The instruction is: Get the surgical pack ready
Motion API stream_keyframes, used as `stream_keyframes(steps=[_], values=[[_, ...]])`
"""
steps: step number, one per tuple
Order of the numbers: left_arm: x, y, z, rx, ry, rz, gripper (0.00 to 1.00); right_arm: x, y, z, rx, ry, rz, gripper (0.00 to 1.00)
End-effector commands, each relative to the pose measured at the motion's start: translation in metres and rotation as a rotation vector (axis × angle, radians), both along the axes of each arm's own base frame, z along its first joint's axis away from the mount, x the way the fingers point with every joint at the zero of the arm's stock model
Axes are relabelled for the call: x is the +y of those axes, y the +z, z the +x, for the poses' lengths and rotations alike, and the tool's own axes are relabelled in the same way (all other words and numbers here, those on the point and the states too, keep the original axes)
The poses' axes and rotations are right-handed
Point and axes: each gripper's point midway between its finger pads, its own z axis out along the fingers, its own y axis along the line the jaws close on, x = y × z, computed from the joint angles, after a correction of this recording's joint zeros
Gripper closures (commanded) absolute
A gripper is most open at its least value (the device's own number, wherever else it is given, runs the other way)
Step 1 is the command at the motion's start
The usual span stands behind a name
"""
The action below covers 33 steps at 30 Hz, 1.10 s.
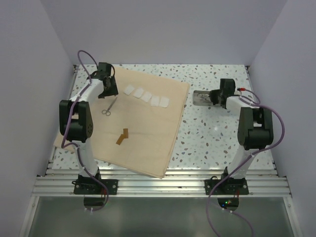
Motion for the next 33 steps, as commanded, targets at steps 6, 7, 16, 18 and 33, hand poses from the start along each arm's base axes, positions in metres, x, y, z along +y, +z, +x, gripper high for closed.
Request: stream_keyframes(steps=[6,7,16,18,33], values=[[0.011,0.015,0.019,-0.049,0.047,0.046,0.35,-0.008,0.004,0.018,-0.016,-0.064,-0.003,0.72],[0.011,0.014,0.02,-0.047,0.044,0.044,0.34,-0.007,0.005,0.019,-0.02,-0.059,-0.004,0.68],[-0.001,-0.012,0.023,0.015,-0.05,0.029,0.33,0.018,0.034,-0.01,0.017,0.119,0.025,0.49],[-0.002,-0.015,0.023,0.031,-0.071,0.046,0.34,0.03,0.043,-0.019,0.029,0.204,0.01,0.48],[-0.011,-0.052,0.027,0.11,-0.165,0.071,0.44,0.098,0.089,-0.053,-0.028,0.622,-0.165,0.48]])
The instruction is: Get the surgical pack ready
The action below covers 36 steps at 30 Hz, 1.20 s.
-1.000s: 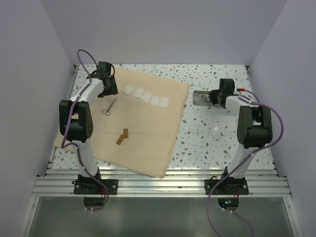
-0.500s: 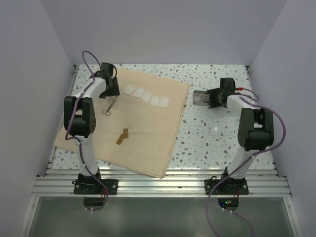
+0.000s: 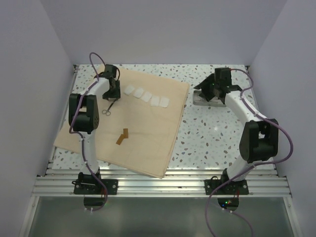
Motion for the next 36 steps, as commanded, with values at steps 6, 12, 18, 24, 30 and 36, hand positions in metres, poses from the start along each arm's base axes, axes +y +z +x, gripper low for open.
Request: stream_keyframes(steps=[6,12,18,24,30,36], values=[[-0.017,-0.006,0.002,-0.003,-0.057,-0.018,0.46,0.055,0.0,-0.009,0.003,0.183,-0.022,0.48],[-0.013,-0.036,-0.008,0.079,-0.041,-0.038,0.62,0.128,0.007,-0.001,-0.068,0.315,0.02,0.49],[-0.008,-0.026,0.001,0.037,-0.045,-0.055,0.82,0.217,-0.005,0.005,-0.122,0.496,0.083,0.52],[-0.013,0.001,0.004,0.02,-0.052,-0.089,1.0,0.308,-0.012,-0.003,-0.237,0.635,0.218,0.54],[-0.03,0.015,-0.01,0.052,-0.033,-0.193,1.0,0.367,-0.038,-0.02,-0.299,0.744,0.273,0.53],[-0.046,0.011,-0.028,0.061,-0.044,-0.29,1.0,0.404,-0.071,-0.031,-0.269,0.844,0.302,0.48]])
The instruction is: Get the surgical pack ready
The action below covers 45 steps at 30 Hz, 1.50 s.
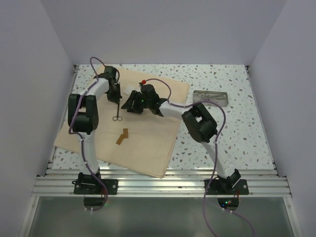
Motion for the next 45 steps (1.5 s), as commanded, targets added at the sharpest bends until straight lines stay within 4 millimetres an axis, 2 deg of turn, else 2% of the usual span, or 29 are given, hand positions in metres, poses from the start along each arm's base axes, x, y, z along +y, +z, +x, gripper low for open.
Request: stream_keyframes(steps=[1,7,16,26,30,32,33,34,36,37,38,40,41,43,44,45], values=[[-0.012,0.017,-0.01,-0.017,0.006,-0.094,1.0,0.021,0.02,0.005,-0.073,0.062,0.079,0.47],[-0.021,0.02,-0.011,-0.02,0.002,-0.156,1.0,0.027,-0.002,0.006,-0.065,0.073,0.04,0.45],[-0.031,0.025,-0.007,-0.019,0.002,-0.241,1.0,0.035,-0.014,-0.004,-0.037,0.095,0.035,0.47],[-0.033,0.028,-0.01,-0.024,-0.003,-0.252,1.0,0.036,-0.04,-0.006,0.032,0.074,0.01,0.53],[-0.022,0.027,-0.012,-0.022,-0.005,-0.193,1.0,0.032,-0.037,-0.005,0.029,0.051,0.006,0.54],[-0.017,0.026,-0.015,-0.012,-0.006,-0.164,0.82,0.028,-0.034,-0.008,0.044,0.051,-0.003,0.54],[-0.013,0.027,-0.015,-0.018,-0.008,-0.142,0.77,0.02,-0.038,-0.008,0.061,0.034,-0.042,0.54],[-0.011,0.026,-0.016,-0.014,-0.009,-0.133,0.68,0.01,-0.032,-0.008,0.05,0.021,-0.059,0.54],[-0.008,0.025,-0.019,-0.006,-0.013,-0.116,0.62,-0.003,-0.025,-0.006,0.028,-0.005,-0.079,0.51],[-0.008,0.023,-0.021,0.0,-0.013,-0.112,0.62,-0.016,-0.029,-0.004,0.039,-0.015,-0.094,0.51],[-0.008,0.023,-0.021,-0.005,-0.012,-0.113,0.61,-0.019,-0.014,-0.001,0.02,-0.013,-0.081,0.51],[-0.01,0.019,-0.024,0.003,-0.015,-0.123,0.6,-0.035,-0.008,0.004,0.017,-0.012,-0.093,0.51],[-0.01,0.018,-0.025,0.007,-0.016,-0.12,0.59,-0.039,0.007,0.006,0.0,-0.015,-0.082,0.51],[-0.009,0.015,-0.026,0.009,-0.015,-0.112,0.59,-0.053,0.018,0.013,-0.008,-0.032,-0.073,0.51],[-0.009,0.014,-0.027,0.015,-0.019,-0.106,0.59,-0.058,0.034,0.017,-0.027,-0.043,-0.062,0.51],[-0.01,0.013,-0.026,0.014,-0.025,-0.098,0.58,-0.067,0.038,0.022,-0.029,-0.054,-0.069,0.51]])
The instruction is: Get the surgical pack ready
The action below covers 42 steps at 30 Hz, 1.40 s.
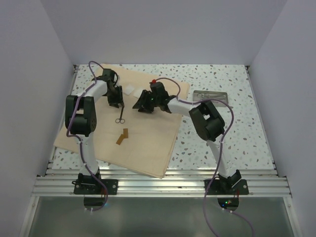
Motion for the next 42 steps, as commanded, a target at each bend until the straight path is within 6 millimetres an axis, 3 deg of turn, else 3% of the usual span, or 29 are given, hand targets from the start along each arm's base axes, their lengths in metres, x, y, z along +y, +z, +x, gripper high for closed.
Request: stream_keyframes(steps=[1,8,15,19,20,22,26,34,42], values=[[0.007,0.01,0.001,-0.027,-0.017,0.045,0.58,-0.03,0.066,0.022,-0.098,-0.038,0.025,0.51],[-0.007,-0.001,-0.001,-0.008,-0.058,0.075,0.58,-0.047,0.093,0.027,-0.127,-0.062,0.036,0.51],[-0.001,-0.026,-0.011,0.061,-0.084,0.162,0.69,-0.042,0.094,0.025,-0.114,-0.061,0.052,0.52],[-0.003,-0.036,-0.015,0.086,-0.096,0.168,0.75,-0.026,0.099,0.021,-0.129,-0.029,0.064,0.52],[-0.003,-0.037,-0.014,0.086,-0.097,0.168,0.77,-0.023,0.091,0.02,-0.113,-0.024,0.052,0.52],[-0.004,-0.036,-0.013,0.086,-0.098,0.165,0.78,-0.015,0.093,0.015,-0.109,-0.005,0.057,0.52],[-0.007,-0.019,-0.008,0.044,-0.083,0.153,0.68,-0.014,0.09,0.013,-0.102,0.004,0.053,0.52],[-0.017,0.016,-0.004,-0.042,-0.053,0.167,0.69,-0.021,0.089,0.009,-0.097,0.014,0.05,0.52],[-0.018,0.009,-0.028,0.002,-0.068,0.236,0.76,-0.042,0.086,0.007,-0.081,-0.007,0.046,0.53]])
